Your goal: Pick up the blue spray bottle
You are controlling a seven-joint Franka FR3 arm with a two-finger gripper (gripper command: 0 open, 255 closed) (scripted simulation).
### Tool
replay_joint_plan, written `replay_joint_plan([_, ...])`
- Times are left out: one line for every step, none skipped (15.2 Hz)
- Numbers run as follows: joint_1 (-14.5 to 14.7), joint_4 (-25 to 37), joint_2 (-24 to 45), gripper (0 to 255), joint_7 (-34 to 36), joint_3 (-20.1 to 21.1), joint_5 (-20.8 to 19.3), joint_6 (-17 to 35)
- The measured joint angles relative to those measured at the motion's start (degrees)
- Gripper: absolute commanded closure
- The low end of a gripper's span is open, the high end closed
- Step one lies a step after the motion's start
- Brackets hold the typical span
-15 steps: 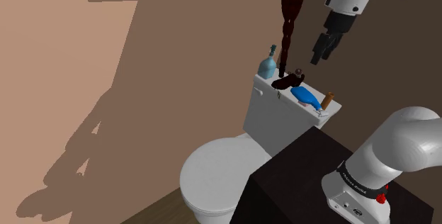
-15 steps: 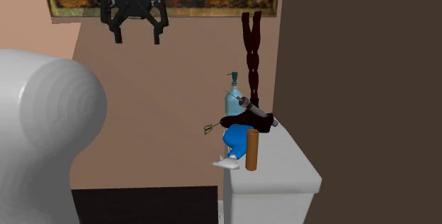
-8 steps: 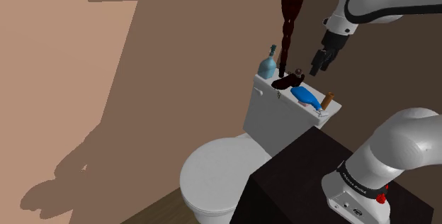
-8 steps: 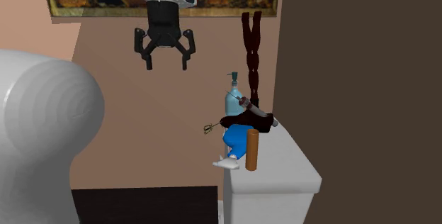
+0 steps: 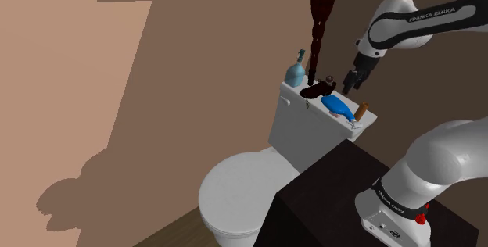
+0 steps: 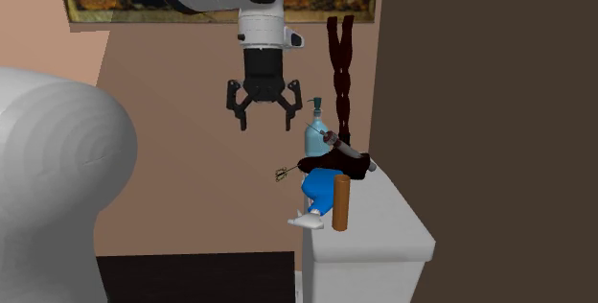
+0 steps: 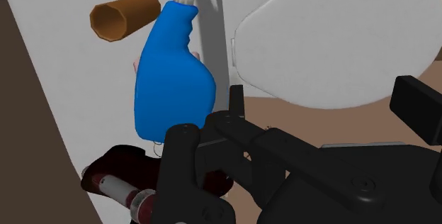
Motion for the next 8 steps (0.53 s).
replay_joint_plan([-0.38,-0.13,1.65,0,-0.77,-1.09,-0.36,1.84])
replay_joint_plan([-0.71,-0.64,2.9,0,-1.24,-1.91,-0.68,3.64])
replay_joint_plan([-1.0,-0.37,4.51,0,-2.01,-2.91,-0.86,5.07])
replay_joint_plan([-1.16,-0.44,6.05,0,-2.48,-3.68,-0.93,6.71])
replay_joint_plan([-1.11,-0.05,8.52,0,-3.25,-4.73,-0.7,8.8])
replay_joint_plan([-1.26,0.05,10.0,0,-3.81,-5.47,-0.63,10.21])
replay_joint_plan([-1.32,0.44,12.59,0,-4.96,-6.74,-0.24,12.4])
replay_joint_plan([-1.42,0.96,14.67,0,-6.08,-7.78,0.18,13.99])
